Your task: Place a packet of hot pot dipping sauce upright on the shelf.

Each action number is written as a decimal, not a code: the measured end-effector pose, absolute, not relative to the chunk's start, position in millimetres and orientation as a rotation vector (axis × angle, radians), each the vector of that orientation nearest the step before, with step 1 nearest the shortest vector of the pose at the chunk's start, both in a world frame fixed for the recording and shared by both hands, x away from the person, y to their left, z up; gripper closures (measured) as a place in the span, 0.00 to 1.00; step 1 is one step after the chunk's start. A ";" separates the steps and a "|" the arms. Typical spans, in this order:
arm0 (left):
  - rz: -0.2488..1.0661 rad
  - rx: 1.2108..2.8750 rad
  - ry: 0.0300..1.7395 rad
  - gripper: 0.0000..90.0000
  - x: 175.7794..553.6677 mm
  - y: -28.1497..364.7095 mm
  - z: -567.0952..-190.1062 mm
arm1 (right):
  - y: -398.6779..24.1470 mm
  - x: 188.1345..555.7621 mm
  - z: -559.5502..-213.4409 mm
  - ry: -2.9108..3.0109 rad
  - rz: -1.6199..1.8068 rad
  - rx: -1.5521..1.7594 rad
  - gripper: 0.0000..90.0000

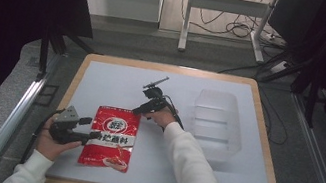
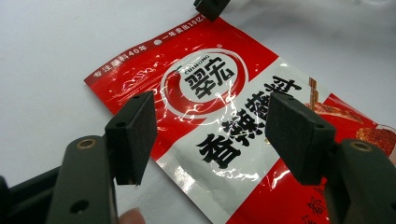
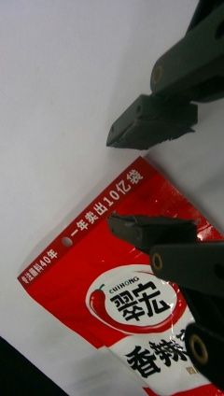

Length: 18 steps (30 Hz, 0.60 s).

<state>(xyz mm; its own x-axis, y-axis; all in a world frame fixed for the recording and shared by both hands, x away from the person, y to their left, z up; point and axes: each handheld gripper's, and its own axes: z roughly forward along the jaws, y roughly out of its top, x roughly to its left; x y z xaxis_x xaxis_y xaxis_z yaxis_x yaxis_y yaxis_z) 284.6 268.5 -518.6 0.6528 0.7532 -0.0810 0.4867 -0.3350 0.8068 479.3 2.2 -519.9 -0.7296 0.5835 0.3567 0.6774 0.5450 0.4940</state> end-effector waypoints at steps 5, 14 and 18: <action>0.388 2.005 0.964 0.38 284.8 268.7 -518.8 | 2.7 478.2 -520.5 -2.594 -0.940 -1.053 0.70; 0.392 1.999 0.969 0.38 285.1 271.7 -517.4 | 3.4 474.1 -517.3 -2.646 -0.953 -0.966 0.97; 0.390 2.000 0.969 0.38 285.1 271.2 -517.7 | 2.0 473.0 -516.5 -2.650 -0.966 -0.954 0.99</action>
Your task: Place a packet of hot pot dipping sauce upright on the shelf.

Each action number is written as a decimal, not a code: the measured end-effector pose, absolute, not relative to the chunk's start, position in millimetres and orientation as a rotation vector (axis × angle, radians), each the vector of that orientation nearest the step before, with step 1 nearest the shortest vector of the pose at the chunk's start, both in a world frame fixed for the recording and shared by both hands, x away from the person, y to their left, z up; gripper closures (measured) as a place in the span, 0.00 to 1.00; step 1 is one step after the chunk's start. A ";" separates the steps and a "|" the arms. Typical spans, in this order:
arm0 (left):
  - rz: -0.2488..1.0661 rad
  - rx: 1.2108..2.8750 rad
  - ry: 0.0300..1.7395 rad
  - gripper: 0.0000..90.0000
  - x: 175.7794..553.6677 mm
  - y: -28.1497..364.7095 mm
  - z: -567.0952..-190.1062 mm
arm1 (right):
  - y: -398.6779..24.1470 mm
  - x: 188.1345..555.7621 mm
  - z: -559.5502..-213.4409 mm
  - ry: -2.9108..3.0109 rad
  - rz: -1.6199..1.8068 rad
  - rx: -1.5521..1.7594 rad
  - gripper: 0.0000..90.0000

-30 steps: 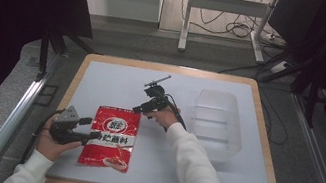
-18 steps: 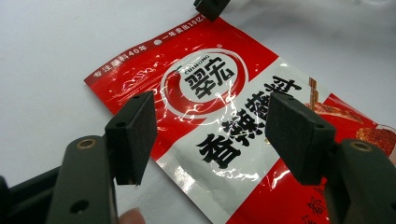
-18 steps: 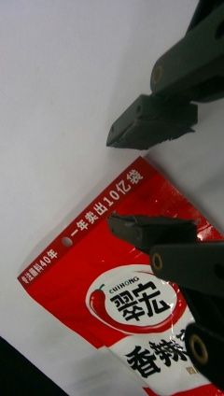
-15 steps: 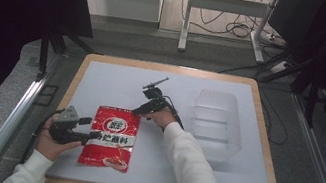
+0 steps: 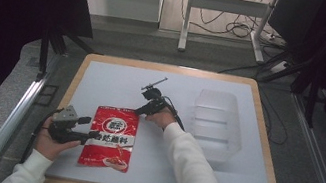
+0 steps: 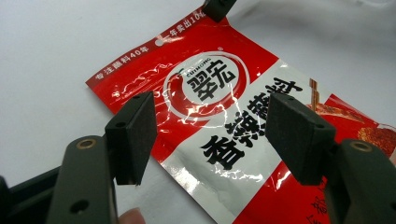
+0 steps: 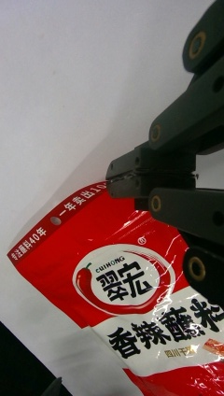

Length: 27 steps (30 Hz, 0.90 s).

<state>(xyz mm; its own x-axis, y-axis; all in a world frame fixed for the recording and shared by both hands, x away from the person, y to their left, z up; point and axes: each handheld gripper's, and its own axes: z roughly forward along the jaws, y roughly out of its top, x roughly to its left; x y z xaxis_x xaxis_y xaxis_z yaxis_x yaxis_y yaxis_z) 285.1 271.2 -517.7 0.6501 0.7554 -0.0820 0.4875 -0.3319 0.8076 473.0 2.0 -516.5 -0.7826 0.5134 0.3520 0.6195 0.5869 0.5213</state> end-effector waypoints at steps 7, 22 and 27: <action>0.393 1.994 0.982 0.37 289.7 275.1 -517.7 | -0.4 468.6 -507.5 -2.667 -1.022 -0.913 0.99; 0.289 1.962 1.109 0.37 357.6 292.4 -535.5 | -4.4 452.5 -487.7 -2.718 -1.131 -0.776 0.99; 0.231 1.954 1.115 0.37 373.4 294.7 -541.5 | -4.4 450.9 -487.1 -2.733 -1.145 -0.747 0.99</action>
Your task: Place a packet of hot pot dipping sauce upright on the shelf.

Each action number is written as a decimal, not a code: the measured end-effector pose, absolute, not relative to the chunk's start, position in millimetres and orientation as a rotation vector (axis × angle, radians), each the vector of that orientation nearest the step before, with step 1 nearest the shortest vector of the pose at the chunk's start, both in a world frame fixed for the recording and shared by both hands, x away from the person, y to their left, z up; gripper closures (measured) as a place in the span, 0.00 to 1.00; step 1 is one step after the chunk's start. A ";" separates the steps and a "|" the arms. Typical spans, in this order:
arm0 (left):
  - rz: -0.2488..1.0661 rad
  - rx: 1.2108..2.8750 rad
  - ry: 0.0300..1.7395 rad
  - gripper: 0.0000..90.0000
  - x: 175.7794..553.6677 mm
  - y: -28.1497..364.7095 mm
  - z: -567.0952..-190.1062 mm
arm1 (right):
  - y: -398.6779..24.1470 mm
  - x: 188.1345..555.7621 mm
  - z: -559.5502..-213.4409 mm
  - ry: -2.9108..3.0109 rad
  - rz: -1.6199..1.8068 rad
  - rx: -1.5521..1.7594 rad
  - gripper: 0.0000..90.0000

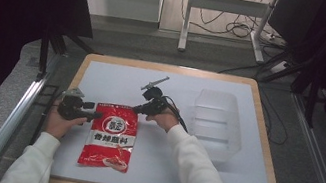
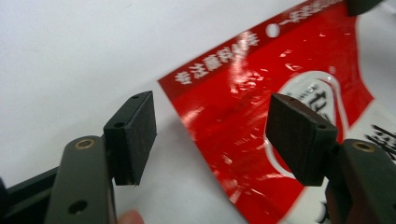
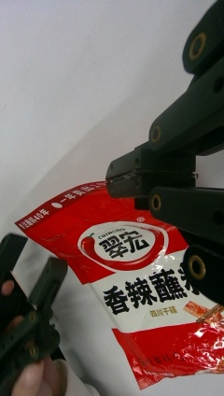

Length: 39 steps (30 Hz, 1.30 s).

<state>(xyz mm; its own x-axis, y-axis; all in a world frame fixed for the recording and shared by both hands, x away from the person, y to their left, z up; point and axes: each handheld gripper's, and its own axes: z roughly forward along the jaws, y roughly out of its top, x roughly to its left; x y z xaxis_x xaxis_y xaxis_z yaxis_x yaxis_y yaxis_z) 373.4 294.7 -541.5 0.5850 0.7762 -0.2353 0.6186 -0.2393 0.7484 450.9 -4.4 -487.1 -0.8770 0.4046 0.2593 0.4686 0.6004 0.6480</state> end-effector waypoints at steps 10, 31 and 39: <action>0.142 2.029 1.069 0.37 380.8 284.1 -547.2 | -3.8 447.5 -485.9 -2.752 -1.161 -0.711 0.99; 0.236 2.054 0.934 0.93 348.2 290.4 -530.5 | -7.3 444.2 -487.6 -2.771 -1.152 -0.720 0.99; 0.249 2.074 0.903 0.94 347.8 289.5 -531.2 | -5.2 444.8 -486.7 -2.810 -1.162 -0.705 0.73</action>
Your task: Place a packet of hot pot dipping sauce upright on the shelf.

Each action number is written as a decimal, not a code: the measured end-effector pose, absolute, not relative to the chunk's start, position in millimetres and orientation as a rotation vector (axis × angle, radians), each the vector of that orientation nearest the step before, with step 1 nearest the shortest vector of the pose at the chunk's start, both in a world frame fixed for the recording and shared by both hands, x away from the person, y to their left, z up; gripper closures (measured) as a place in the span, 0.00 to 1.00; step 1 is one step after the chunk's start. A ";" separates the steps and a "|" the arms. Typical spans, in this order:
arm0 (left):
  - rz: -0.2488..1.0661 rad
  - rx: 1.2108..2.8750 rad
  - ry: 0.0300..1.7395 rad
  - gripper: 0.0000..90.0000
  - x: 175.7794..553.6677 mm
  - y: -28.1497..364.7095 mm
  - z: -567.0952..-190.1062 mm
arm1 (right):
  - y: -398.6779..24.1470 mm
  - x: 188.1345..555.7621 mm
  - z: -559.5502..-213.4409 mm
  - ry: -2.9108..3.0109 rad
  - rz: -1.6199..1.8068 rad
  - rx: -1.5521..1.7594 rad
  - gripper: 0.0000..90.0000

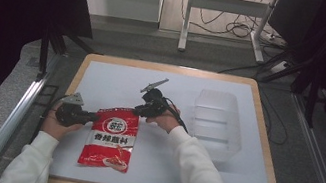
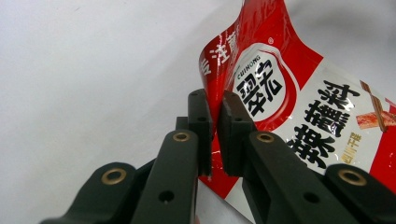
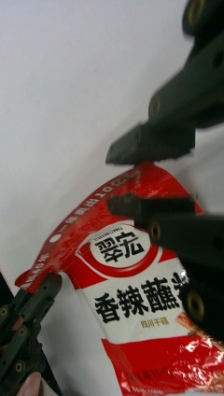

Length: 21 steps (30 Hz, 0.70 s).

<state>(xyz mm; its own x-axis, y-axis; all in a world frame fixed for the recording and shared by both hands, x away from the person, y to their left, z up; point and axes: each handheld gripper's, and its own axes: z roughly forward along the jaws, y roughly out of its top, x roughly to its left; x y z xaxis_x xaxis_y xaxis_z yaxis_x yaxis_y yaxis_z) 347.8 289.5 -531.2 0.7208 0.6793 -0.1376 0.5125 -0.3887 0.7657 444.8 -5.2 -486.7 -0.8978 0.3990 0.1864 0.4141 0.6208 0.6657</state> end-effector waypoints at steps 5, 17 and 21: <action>0.248 2.072 0.903 0.94 348.0 289.4 -531.3 | -0.4 448.1 -485.1 -2.808 -1.176 -0.694 0.62; 0.242 2.069 0.904 0.94 348.3 289.2 -531.6 | 25.4 454.7 -506.8 -2.758 -0.974 -0.619 0.76; 0.244 2.069 0.904 0.94 348.1 288.7 -531.5 | 25.0 455.4 -507.1 -2.757 -0.952 -0.561 0.93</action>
<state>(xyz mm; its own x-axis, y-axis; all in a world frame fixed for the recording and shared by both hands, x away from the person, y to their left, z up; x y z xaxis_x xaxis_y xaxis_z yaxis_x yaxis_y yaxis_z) 348.1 288.7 -531.5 0.7203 0.6786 -0.1440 0.5145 -0.3833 0.7671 455.4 25.0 -507.1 -0.9145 0.2931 0.2788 0.4026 0.7254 0.5582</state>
